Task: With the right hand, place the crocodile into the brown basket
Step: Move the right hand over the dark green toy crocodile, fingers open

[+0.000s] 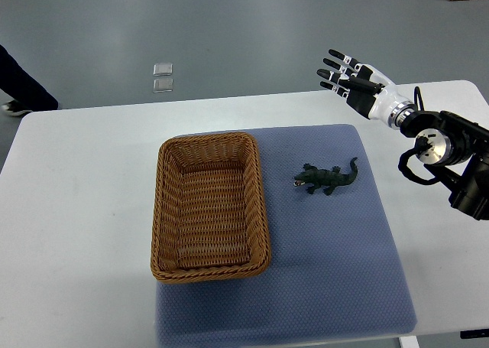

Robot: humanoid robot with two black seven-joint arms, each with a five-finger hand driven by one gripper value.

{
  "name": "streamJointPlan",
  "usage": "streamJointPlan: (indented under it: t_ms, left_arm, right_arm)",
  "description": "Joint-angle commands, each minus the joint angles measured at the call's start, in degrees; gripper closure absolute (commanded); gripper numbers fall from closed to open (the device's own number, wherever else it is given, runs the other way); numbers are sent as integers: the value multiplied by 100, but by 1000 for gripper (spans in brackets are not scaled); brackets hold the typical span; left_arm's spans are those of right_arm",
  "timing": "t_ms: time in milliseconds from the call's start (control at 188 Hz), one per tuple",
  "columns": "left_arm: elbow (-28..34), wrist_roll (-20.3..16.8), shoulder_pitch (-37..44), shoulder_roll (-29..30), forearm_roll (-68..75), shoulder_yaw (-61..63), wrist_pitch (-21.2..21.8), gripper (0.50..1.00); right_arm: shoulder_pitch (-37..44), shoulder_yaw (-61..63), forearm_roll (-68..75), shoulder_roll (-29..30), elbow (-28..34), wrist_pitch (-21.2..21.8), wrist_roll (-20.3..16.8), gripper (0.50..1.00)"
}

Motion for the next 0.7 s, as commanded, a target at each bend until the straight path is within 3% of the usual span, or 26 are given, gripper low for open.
streamJointPlan:
  t_ms: [0, 324, 457, 696]
  left_arm:
    - [9, 17, 1, 0, 0, -1, -3, 500]
    - [-9, 17, -8, 0, 0, -1, -30, 500]
    - [-17, 17, -8, 0, 0, -10, -30, 500]
    - [-9, 26, -8, 0, 0, -10, -30, 500]
  right_arm:
    - [-10, 22, 17, 45, 7, 148, 0, 572]
    - [131, -57, -203, 89, 7, 77, -9, 572]
    - [342, -75, -1223, 98, 16, 148, 17, 572]
    - [500, -84, -3402, 18, 51, 306, 685, 572]
